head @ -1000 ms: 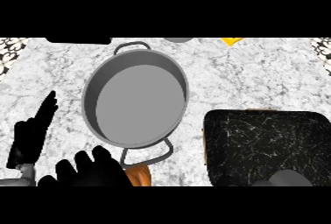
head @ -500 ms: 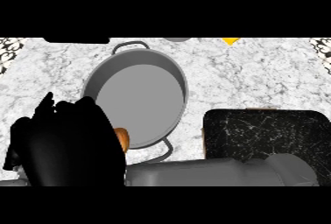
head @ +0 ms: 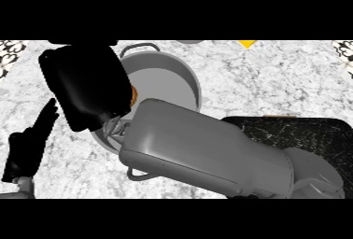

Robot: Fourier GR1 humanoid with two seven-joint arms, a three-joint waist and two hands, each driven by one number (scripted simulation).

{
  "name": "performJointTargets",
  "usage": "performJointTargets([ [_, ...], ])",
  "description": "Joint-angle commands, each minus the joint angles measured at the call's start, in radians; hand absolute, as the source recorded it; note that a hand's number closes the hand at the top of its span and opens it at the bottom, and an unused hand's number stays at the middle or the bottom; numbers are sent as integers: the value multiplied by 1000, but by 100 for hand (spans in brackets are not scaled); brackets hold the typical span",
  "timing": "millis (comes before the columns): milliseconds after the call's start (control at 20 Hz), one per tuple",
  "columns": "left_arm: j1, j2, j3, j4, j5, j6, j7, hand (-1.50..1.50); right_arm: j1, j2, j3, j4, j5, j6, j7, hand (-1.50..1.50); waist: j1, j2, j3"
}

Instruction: Pick the croissant from the tray and place it in the pot

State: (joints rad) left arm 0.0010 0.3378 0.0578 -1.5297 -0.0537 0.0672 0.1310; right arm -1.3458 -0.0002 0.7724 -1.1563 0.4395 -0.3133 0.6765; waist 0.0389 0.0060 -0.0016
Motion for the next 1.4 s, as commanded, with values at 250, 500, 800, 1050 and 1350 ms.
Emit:
performJointTargets([
  [250, -32, -8, -20, -26, -26, -2, 17, 0, -56, 0, 81, 368, -123, -97, -250, 150, 46, 11, -1],
  [500, -84, -8, -12, 10, -9, -22, 24, 0, -70, 0, 18, 483, -226, -96, -370, 150, 64, 22, -1],
  [800, -80, -34, -42, 22, -32, -18, -1, 0, -22, 0, 29, 517, -369, -69, -420, -150, 85, 25, -2],
  [1050, -122, -38, -49, 48, -40, -23, 22, 0, -15, 0, 50, 544, -439, -96, -512, -150, 89, 28, -2],
  [1350, -114, -43, -49, 24, -45, -13, 17, 0, 10, 0, -102, 451, -581, -282, -673, -150, 88, 25, 2],
])
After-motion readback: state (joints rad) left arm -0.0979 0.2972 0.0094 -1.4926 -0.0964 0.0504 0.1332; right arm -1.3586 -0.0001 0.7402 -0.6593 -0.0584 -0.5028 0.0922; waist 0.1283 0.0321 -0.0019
